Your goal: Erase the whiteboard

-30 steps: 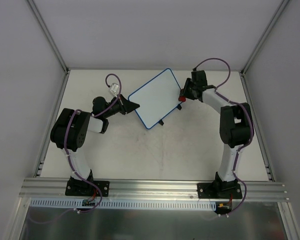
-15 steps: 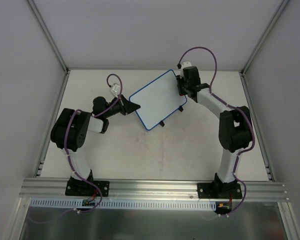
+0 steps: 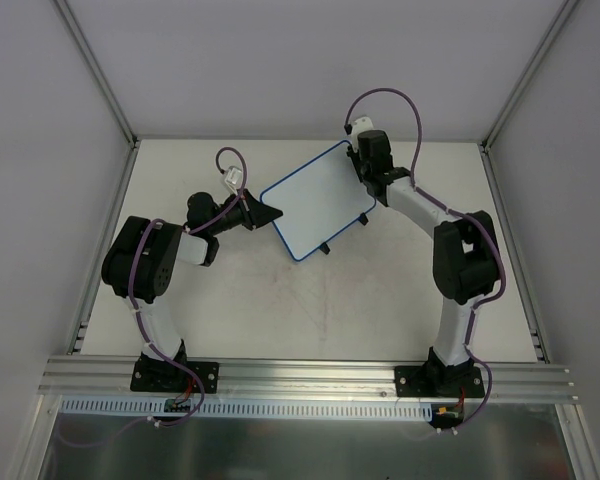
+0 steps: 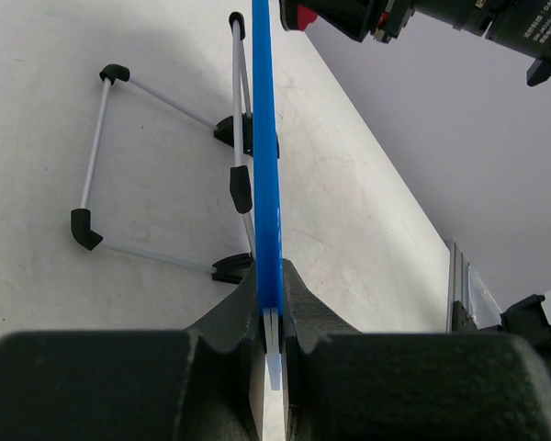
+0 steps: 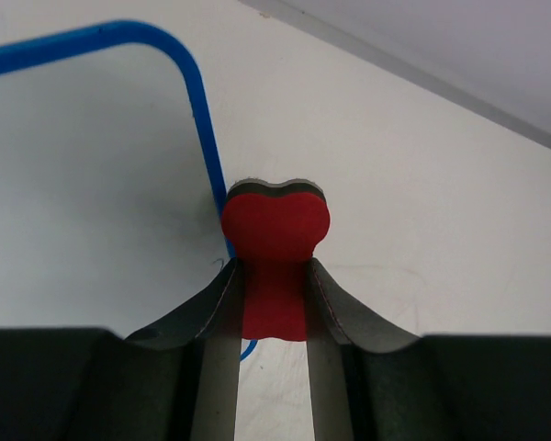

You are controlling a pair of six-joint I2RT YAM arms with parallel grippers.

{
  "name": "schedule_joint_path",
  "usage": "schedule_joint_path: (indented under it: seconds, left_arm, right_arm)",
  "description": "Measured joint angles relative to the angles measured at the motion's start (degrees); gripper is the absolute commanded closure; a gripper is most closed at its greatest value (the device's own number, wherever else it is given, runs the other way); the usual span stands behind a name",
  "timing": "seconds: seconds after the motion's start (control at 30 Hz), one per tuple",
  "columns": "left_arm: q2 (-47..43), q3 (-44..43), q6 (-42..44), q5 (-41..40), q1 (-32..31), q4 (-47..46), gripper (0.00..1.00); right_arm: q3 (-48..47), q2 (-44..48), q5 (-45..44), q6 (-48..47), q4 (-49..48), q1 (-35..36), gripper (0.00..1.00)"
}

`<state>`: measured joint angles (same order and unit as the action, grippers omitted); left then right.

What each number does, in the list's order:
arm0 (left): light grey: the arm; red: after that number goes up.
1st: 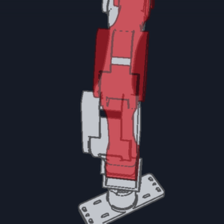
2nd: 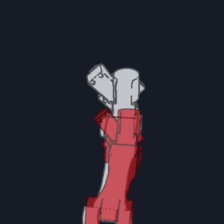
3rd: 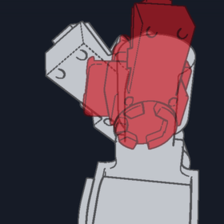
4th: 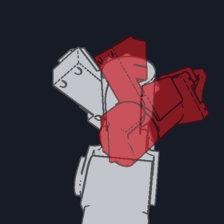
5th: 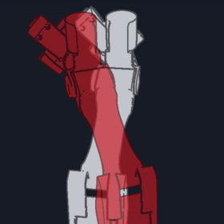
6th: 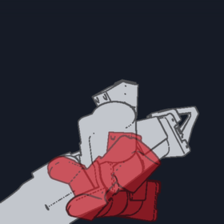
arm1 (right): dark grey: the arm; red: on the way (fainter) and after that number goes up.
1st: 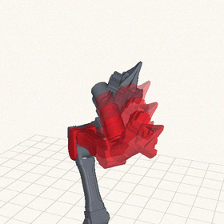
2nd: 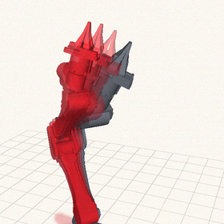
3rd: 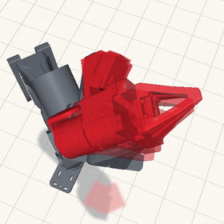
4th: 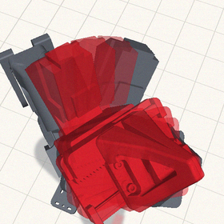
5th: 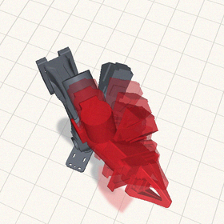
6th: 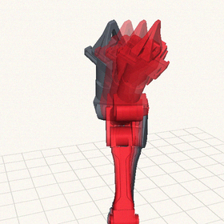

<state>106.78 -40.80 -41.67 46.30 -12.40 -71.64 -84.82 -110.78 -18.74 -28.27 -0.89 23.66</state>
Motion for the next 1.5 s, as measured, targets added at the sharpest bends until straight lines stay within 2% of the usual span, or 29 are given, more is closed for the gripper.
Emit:
schedule_joint_path:
  seconds: [0.33,0.97,1.5]
  left_arm:
    - [0.0,-0.9,0.3,0.1,0.0,1.0,1.00]
    - [1.3,-2.4,-0.5,0.0,0.0,2.1,1.00]
    - [2.7,-2.9,-2.4,-0.1,0.0,0.7,1.00]
  right_arm:
    - [-1.6,-1.4,-1.2,-1.4,0.3,0.2,1.00]
    - [1.8,-1.4,-0.7,-0.8,0.4,0.5,1.00]
    - [2.6,-1.8,-2.3,3.2,9.9,0.5,1.00]
